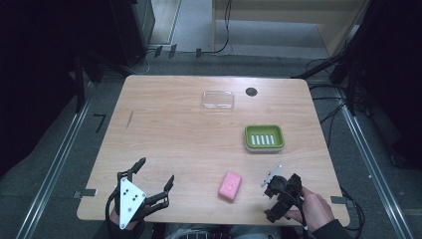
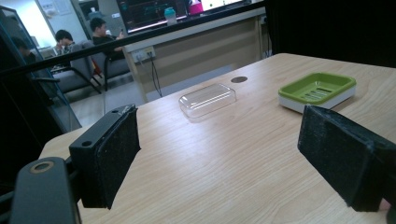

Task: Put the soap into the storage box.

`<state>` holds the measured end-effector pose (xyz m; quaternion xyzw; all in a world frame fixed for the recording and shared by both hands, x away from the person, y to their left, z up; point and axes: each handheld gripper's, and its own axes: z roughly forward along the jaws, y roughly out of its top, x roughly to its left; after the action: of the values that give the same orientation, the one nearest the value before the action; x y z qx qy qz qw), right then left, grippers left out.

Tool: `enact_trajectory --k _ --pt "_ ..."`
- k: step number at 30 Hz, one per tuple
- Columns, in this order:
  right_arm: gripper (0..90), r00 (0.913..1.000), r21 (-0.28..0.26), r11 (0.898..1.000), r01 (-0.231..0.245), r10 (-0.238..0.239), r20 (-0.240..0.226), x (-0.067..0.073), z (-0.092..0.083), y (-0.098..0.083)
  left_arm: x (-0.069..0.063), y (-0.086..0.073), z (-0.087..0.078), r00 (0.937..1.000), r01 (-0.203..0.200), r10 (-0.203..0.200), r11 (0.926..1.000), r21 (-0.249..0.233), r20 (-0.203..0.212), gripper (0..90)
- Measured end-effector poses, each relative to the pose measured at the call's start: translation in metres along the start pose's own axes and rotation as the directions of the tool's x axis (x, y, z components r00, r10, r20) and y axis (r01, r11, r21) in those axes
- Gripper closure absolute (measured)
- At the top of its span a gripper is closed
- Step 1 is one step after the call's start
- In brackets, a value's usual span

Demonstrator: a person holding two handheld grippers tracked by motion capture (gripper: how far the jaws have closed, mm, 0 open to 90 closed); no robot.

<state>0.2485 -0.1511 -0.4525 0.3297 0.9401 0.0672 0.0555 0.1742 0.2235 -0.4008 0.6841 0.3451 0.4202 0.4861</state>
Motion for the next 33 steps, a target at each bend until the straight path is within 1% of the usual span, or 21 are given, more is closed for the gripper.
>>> enact_trajectory --k 2,3,6,9,10,12,15,16,17,20,22,23,24,25,29,30,33 --pt "0.4 0.9999 -0.007 1.000 0.009 -0.009 -0.005 0.001 -0.001 0.006 0.001 -0.001 -0.001 1.0000 -0.001 0.001 1.0000 0.004 0.000 13.1" --pt "0.4 1.0000 -0.008 1.000 0.005 -0.005 -0.007 0.002 -0.002 0.008 0.001 -0.001 -0.002 1.0000 0.002 -0.002 1.0000 -0.001 -0.001 13.1" --pt "0.4 0.9997 -0.015 1.000 0.022 -0.022 -0.007 0.004 -0.002 0.015 0.003 -0.001 -0.001 0.9998 0.017 -0.017 0.9998 0.004 -0.011 13.1" --pt "0.4 0.9996 -0.032 0.999 0.027 -0.027 -0.004 0.007 -0.004 0.022 0.003 -0.001 -0.001 0.9999 0.015 -0.015 0.9999 0.004 -0.004 13.1" --pt "0.4 0.9992 -0.034 0.999 0.040 -0.040 0.000 0.008 -0.005 0.024 0.002 -0.001 0.000 1.0000 0.003 -0.003 0.9999 0.011 -0.001 13.1" --pt "0.4 0.9991 -0.036 0.998 0.041 -0.041 0.000 0.010 -0.005 0.026 0.002 -0.001 0.000 1.0000 0.002 -0.002 0.9999 0.011 0.000 13.1" --pt "0.2 0.9981 -0.036 0.998 0.060 -0.061 -0.009 0.015 -0.005 0.032 0.002 0.000 0.000 1.0000 0.003 -0.003 1.0000 0.007 0.001 13.1" --pt "0.2 0.9983 -0.039 0.998 0.058 -0.058 -0.011 0.016 -0.005 0.034 0.002 0.000 0.000 1.0000 0.003 -0.003 1.0000 0.007 0.001 13.1" --pt "0.2 0.9974 -0.041 0.997 0.071 -0.071 -0.010 0.016 -0.005 0.035 0.002 -0.001 0.000 1.0000 0.002 -0.002 1.0000 0.004 0.003 13.1" --pt "0.2 0.9967 -0.044 0.996 0.080 -0.081 -0.006 0.019 -0.006 0.041 0.002 -0.001 0.000 1.0000 0.000 0.000 1.0000 0.006 0.001 13.1" --pt "0.2 0.9968 -0.046 0.996 0.080 -0.080 -0.007 0.019 -0.007 0.042 0.002 -0.001 0.000 1.0000 0.008 -0.008 0.9999 0.007 -0.002 13.1" --pt "0.2 0.9969 -0.047 0.996 0.078 -0.078 -0.008 0.019 -0.007 0.044 0.002 -0.001 0.000 1.0000 0.005 -0.005 1.0000 0.006 -0.002 13.1" --pt "0.1 0.9961 -0.050 0.995 0.085 -0.086 -0.020 0.019 -0.007 0.046 0.000 -0.001 0.001 0.9998 -0.017 0.017 0.9998 0.009 0.011 13.1" --pt "0.0 0.9956 -0.043 0.995 0.091 -0.092 -0.019 0.020 -0.007 0.047 0.000 -0.001 0.001 0.9996 -0.024 0.024 0.9997 0.011 0.015 13.1" --pt "0.0 0.9953 -0.048 0.995 0.091 -0.093 -0.028 0.022 -0.007 0.050 0.000 -0.001 -0.001 0.9998 -0.017 0.017 0.9999 0.002 0.004 13.1" --pt "0.0 0.9946 -0.051 0.994 0.098 -0.099 -0.030 0.022 -0.007 0.051 0.001 -0.001 -0.001 0.9999 -0.014 0.014 0.9999 -0.001 0.004 13.1" --pt "0.0 0.9944 -0.052 0.994 0.092 -0.094 -0.048 0.024 -0.007 0.056 0.000 0.000 0.000 0.9998 -0.019 0.019 0.9998 0.002 0.010 13.1"
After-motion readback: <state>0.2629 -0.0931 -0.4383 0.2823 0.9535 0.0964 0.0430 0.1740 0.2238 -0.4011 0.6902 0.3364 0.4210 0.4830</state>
